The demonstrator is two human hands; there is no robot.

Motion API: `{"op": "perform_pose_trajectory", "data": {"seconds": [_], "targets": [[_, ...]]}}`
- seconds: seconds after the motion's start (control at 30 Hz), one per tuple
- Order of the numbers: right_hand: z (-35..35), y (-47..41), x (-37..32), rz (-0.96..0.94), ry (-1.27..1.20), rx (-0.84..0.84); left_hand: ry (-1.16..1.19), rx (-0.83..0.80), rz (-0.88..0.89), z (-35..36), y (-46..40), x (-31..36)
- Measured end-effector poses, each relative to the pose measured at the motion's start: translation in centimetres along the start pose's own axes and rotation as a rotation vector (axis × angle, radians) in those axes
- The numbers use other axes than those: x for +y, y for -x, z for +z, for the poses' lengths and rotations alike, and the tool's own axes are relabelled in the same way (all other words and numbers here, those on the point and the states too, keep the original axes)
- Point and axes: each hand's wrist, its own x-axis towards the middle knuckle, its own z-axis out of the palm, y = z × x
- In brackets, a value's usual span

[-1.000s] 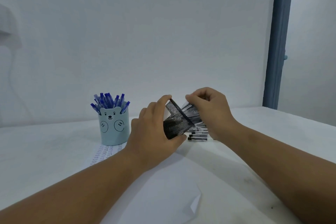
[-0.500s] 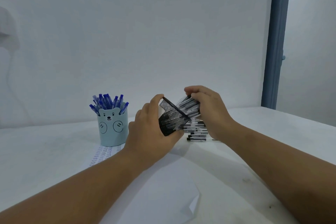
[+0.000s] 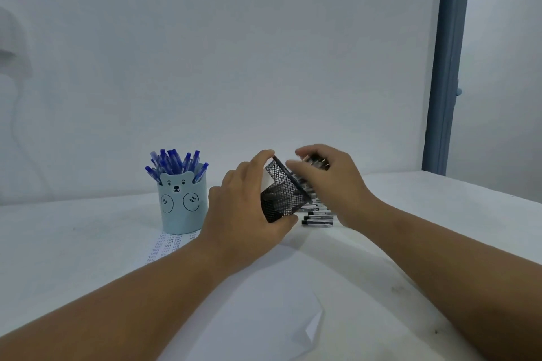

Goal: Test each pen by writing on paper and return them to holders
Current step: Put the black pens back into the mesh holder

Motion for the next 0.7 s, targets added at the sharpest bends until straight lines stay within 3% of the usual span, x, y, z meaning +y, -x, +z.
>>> {"op": "perform_pose_trajectory", "data": {"seconds": [0.23,0.4,0.57,0.63,0.7], "targets": [[-0.4,-0.4,-0.6,0.009,-0.125,0.082,-0.04,-0.028,0.009,0.1,-0.3,-0.1],[-0.6,-0.4,0.1,0.067,-0.003,-0.167,-0.049,-0.033,-0.002,0.1,0.0,-0.5],[-0.8,-1.2,-0.1,0.007,-0.083,0.022,0.046,0.022,-0.098,-0.2,-0.3,-0.4],[-1.3,-1.6,-0.3,0.04,-0.18,0.046,0.061,0.029,-0.123,-0.2,-0.4,-0.5],[-2.0,-2.0,-0.1,0.069,-0.116,0.045,0.077,0.029,-0.159,-0.1,-0.5,-1.0]]}}
